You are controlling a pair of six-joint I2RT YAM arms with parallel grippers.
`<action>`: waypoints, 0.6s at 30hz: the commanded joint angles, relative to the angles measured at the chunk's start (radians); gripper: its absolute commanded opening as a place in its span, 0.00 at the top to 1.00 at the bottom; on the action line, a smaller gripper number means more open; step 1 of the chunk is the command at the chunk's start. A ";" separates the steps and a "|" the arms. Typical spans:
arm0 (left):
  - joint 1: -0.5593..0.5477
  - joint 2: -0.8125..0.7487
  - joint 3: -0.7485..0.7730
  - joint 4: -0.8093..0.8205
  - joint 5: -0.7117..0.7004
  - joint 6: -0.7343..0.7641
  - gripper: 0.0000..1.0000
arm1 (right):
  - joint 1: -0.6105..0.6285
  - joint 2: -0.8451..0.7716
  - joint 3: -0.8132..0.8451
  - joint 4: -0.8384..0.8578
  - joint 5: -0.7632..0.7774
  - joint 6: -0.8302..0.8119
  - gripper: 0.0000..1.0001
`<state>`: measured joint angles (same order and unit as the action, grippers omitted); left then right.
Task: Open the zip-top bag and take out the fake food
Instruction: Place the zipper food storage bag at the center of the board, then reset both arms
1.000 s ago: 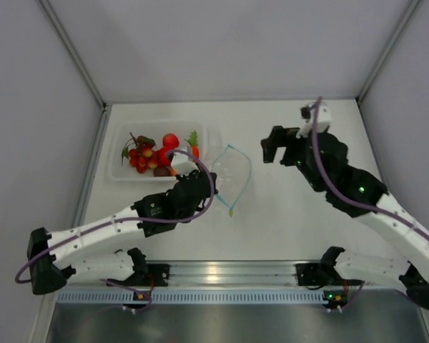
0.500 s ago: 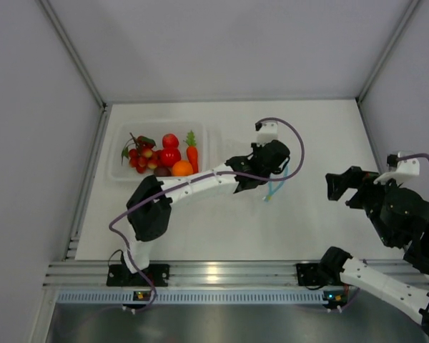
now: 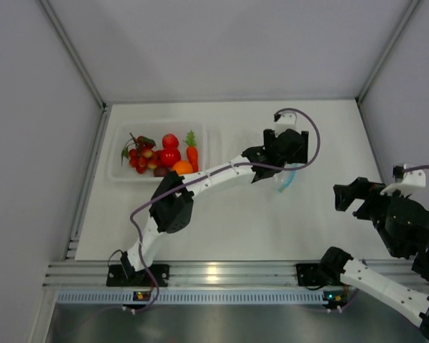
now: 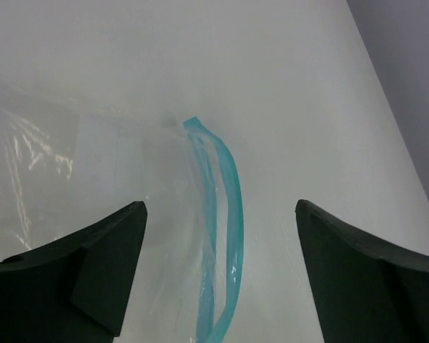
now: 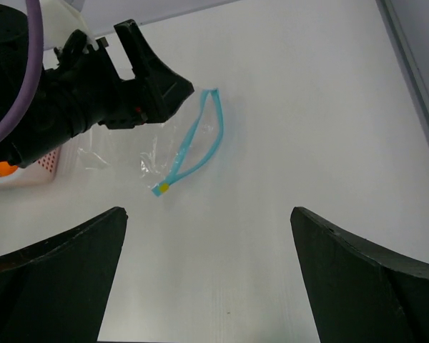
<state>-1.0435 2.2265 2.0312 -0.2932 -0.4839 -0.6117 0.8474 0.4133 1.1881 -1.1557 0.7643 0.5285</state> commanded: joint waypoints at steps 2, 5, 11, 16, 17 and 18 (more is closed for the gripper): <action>0.005 -0.215 -0.090 0.014 -0.022 0.050 0.02 | -0.008 -0.036 -0.054 0.045 -0.031 -0.025 0.00; 0.020 -0.370 -0.224 0.014 -0.082 0.082 0.02 | -0.007 -0.038 -0.077 0.103 -0.068 -0.041 0.00; 0.072 -0.737 -0.567 -0.035 -0.206 0.152 0.02 | -0.007 -0.021 -0.211 0.287 -0.071 -0.114 0.01; 0.181 -1.025 -0.781 -0.098 -0.225 0.197 0.02 | -0.008 0.002 -0.320 0.421 -0.049 -0.168 0.01; 0.198 -1.053 -0.801 -0.147 -0.235 0.201 0.02 | -0.008 0.004 -0.331 0.450 -0.036 -0.173 0.01; 0.232 -1.079 -0.840 -0.171 -0.243 0.205 0.02 | -0.007 0.008 -0.341 0.458 -0.028 -0.177 0.01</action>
<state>-0.8589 1.1866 1.2766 -0.3553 -0.6823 -0.4553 0.8474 0.4088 0.8669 -0.8608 0.7071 0.4015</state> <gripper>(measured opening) 0.983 0.993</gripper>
